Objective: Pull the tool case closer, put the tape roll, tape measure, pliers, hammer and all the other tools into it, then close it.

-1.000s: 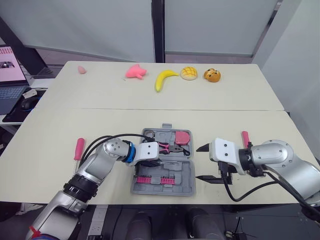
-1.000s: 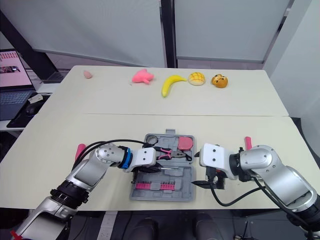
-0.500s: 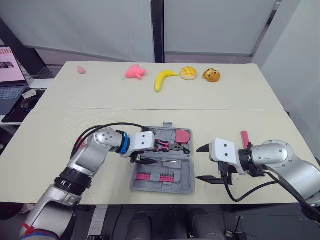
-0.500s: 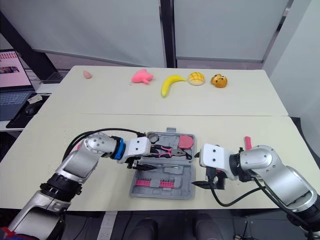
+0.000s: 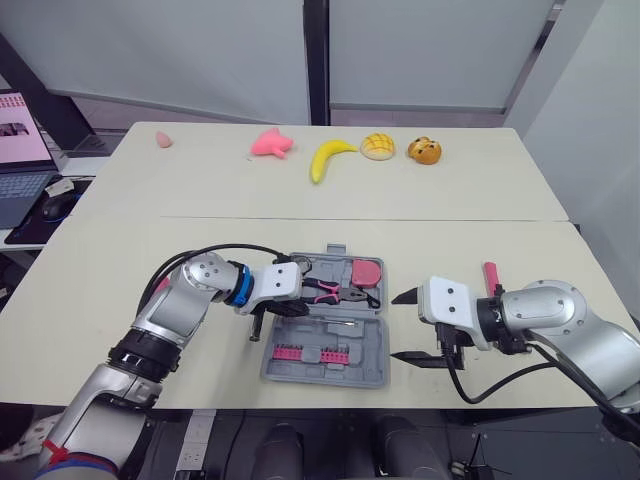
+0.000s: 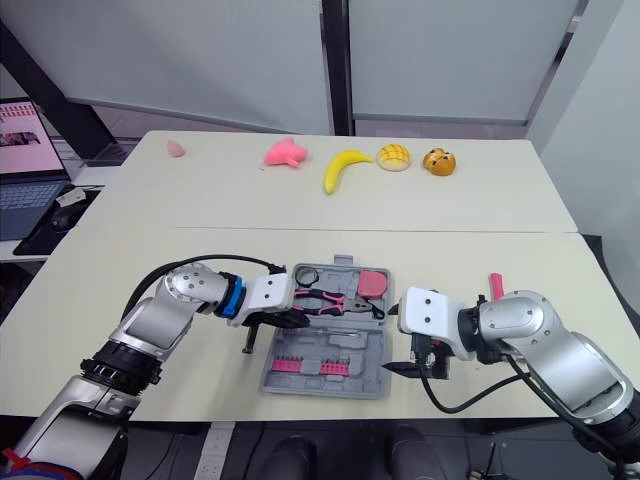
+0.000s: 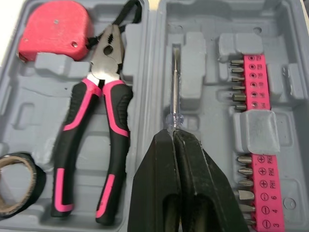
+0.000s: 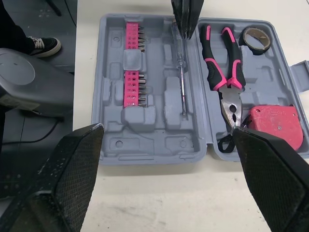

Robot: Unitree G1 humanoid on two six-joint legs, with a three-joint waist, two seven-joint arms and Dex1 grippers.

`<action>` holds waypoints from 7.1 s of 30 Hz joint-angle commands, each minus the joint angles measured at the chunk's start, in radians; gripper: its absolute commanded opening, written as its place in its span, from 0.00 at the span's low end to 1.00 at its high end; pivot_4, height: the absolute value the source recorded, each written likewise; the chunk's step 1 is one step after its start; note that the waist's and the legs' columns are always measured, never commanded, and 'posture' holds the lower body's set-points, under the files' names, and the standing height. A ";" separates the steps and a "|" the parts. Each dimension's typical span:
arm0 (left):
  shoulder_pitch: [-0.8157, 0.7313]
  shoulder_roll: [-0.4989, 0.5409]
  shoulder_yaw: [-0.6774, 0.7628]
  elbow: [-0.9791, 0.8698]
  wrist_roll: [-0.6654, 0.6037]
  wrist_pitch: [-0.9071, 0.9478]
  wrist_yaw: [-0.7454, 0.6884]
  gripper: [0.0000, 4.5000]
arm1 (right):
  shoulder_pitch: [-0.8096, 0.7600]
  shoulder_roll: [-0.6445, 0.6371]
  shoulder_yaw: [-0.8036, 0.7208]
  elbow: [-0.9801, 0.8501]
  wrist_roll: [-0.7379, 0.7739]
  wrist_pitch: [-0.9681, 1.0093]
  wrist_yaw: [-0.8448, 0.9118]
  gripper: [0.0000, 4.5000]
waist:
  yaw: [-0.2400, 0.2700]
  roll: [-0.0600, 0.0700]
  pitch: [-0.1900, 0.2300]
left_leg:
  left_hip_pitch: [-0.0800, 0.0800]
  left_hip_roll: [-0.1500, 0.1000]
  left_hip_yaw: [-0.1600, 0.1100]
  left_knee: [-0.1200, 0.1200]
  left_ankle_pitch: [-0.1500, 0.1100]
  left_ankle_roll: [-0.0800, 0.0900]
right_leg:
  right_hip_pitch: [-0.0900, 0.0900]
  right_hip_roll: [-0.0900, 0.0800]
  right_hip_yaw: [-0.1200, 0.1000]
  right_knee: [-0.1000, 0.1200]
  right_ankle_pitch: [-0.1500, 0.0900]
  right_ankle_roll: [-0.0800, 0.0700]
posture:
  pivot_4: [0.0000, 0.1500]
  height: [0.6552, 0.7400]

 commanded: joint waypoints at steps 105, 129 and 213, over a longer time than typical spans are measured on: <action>0.283 0.101 0.388 -0.436 -0.581 0.048 -0.164 0.99 | 0.460 0.303 -0.580 0.097 -0.052 0.185 -0.626 1.00 | -0.004 0.000 -0.003 | 0.004 0.001 0.003 -0.001 0.000 0.000 | 0.002 0.000 0.003 0.001 -0.002 0.002 | 1.00 0.83; 0.272 0.081 0.345 -0.469 -0.576 0.057 -0.125 1.00 | 0.299 0.459 -0.556 0.436 -0.090 0.189 -0.776 0.51 | -0.002 0.001 -0.003 | 0.003 0.001 0.002 -0.001 0.000 0.000 | 0.001 0.001 0.002 0.001 -0.001 -0.001 | 1.00 0.83; 0.473 0.354 0.412 -0.281 -0.274 -0.096 -0.063 1.00 | -0.404 0.397 0.575 0.326 -0.422 0.161 -0.103 0.05 | -0.025 0.005 0.003 | -0.009 0.001 0.000 0.001 0.000 0.000 | -0.014 0.001 -0.001 0.011 -0.001 -0.002 | 1.00 0.83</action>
